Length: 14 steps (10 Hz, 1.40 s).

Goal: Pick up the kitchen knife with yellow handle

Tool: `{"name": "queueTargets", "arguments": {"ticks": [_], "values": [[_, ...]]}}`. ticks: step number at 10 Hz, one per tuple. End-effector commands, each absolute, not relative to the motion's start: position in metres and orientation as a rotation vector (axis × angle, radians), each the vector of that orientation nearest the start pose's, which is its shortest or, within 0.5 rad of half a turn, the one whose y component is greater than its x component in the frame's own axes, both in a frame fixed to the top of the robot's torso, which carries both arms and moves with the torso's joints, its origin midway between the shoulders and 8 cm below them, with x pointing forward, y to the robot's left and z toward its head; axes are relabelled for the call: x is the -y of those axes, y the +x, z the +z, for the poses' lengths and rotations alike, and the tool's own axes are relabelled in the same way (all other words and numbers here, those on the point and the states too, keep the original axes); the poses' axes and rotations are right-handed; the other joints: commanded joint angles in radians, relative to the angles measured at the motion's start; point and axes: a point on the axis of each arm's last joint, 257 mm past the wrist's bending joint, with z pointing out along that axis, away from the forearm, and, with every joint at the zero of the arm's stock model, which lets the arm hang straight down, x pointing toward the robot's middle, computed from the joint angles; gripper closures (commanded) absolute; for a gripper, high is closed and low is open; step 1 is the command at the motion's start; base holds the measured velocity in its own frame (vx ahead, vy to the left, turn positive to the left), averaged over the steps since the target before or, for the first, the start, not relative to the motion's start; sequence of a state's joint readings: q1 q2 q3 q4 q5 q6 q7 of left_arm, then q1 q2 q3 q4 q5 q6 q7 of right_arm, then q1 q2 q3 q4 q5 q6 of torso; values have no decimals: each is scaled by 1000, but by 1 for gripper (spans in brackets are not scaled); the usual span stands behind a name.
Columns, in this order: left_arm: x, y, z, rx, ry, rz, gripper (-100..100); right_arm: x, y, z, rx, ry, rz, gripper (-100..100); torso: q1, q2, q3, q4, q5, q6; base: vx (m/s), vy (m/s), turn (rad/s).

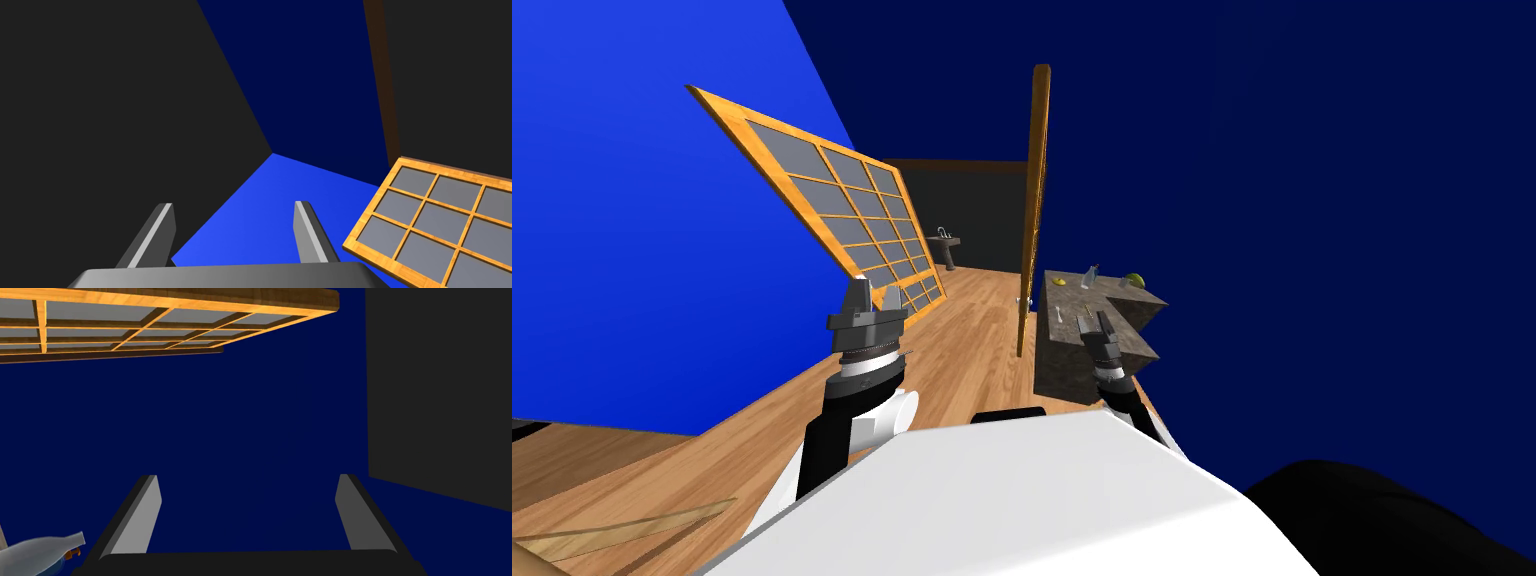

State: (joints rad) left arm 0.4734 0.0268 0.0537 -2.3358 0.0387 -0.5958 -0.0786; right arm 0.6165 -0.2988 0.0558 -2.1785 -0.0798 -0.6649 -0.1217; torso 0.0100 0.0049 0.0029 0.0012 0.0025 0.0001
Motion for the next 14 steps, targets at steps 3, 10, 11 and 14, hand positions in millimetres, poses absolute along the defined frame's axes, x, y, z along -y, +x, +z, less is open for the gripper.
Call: {"name": "queueTargets", "arguments": {"ticks": [3, 10, 11, 14], "values": [[-287, 312, 75, -502, -486, -1246, 0, 259, 321, -80, -972, 666, 1470, -100, -2, -2, -1, -1, 0, 0, -30, 142, 40], [-287, 312, 75, -502, -486, -1246, 0, 265, 304, -156, -1238, 722, 1415, -100, -1, -4, -2, -1, 0, 0, -21, 134, 43], [-287, 312, 75, -502, -486, -1246, 0, 271, 296, -182, -1301, 763, 1386, -100, -3, -4, -2, -1, 0, 0, -6, 135, 66], [-287, 312, 75, -502, -486, -1246, 0, 280, 284, -210, -1420, 768, 1345, -100, -3, -3, -2, -1, -1, 0, -17, 120, 49]]}}
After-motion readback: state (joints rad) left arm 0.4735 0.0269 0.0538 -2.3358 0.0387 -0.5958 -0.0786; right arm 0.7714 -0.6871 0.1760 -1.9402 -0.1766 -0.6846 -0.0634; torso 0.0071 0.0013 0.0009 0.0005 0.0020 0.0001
